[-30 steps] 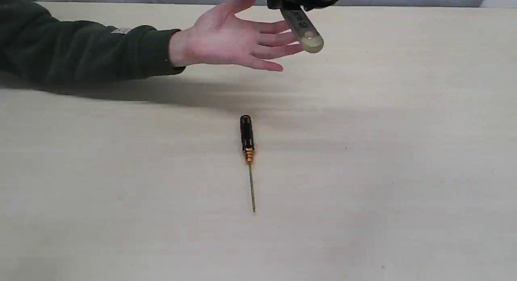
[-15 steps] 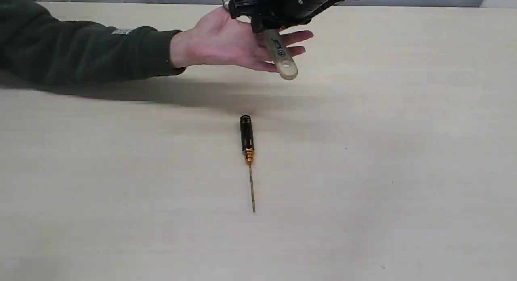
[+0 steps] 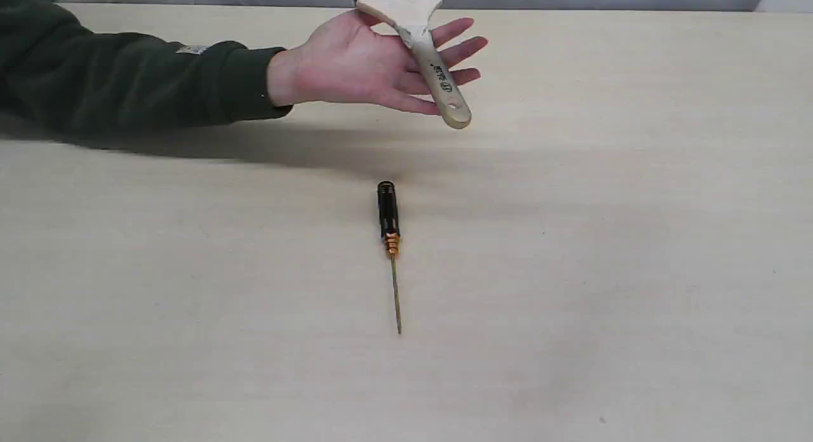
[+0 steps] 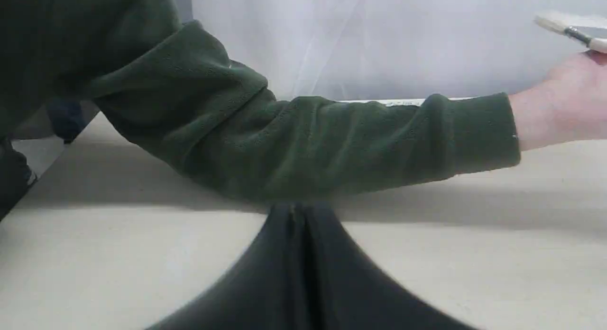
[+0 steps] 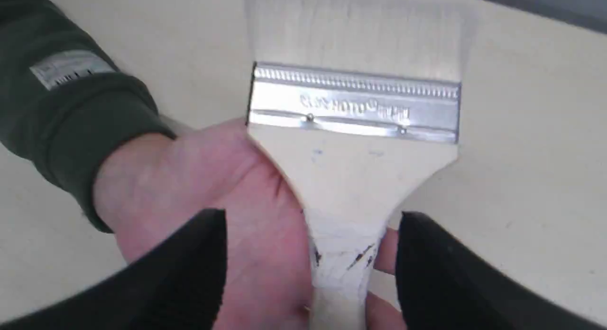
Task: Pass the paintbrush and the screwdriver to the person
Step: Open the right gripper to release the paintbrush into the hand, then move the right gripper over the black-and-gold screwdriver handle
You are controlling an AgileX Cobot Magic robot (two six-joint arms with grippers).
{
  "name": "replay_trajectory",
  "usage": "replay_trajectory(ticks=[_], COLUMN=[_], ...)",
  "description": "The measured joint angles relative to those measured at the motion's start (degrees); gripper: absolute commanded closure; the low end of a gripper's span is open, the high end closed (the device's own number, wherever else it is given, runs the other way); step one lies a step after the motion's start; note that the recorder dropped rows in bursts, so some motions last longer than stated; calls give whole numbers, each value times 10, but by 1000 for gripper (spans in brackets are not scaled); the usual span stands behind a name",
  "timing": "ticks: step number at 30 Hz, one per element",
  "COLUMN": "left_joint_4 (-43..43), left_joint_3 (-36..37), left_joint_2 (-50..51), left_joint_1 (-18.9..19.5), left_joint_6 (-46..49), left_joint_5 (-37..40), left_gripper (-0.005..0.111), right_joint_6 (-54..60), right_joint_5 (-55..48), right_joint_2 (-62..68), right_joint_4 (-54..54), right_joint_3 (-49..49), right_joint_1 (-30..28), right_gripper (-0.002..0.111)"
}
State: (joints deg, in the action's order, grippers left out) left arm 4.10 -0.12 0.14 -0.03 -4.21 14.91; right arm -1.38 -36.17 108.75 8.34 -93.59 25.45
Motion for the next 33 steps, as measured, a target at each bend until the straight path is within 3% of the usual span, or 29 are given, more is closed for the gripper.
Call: replay_trajectory(ticks=[5,15,22,28,33], left_joint_4=[0,0,0,0,0], left_joint_3=[0,0,0,0,0], left_joint_2=[0,0,0,0,0], left_joint_1=[0,0,0,0,0], left_joint_6=[0,0,0,0,0], left_joint_5=[0,0,0,0,0], left_gripper=[107,107,107,107,107], right_joint_6=[6,28,69,104,109], right_joint_5=[-19,-26,9,10,46], right_joint_2=[-53,-154,-224,-203,-155], right_joint_4=[0,33,86,122,131], right_joint_3=[22,180,294,333,335], right_joint_1=[0,0,0,16,54], right_gripper=[53,53,64,56,56])
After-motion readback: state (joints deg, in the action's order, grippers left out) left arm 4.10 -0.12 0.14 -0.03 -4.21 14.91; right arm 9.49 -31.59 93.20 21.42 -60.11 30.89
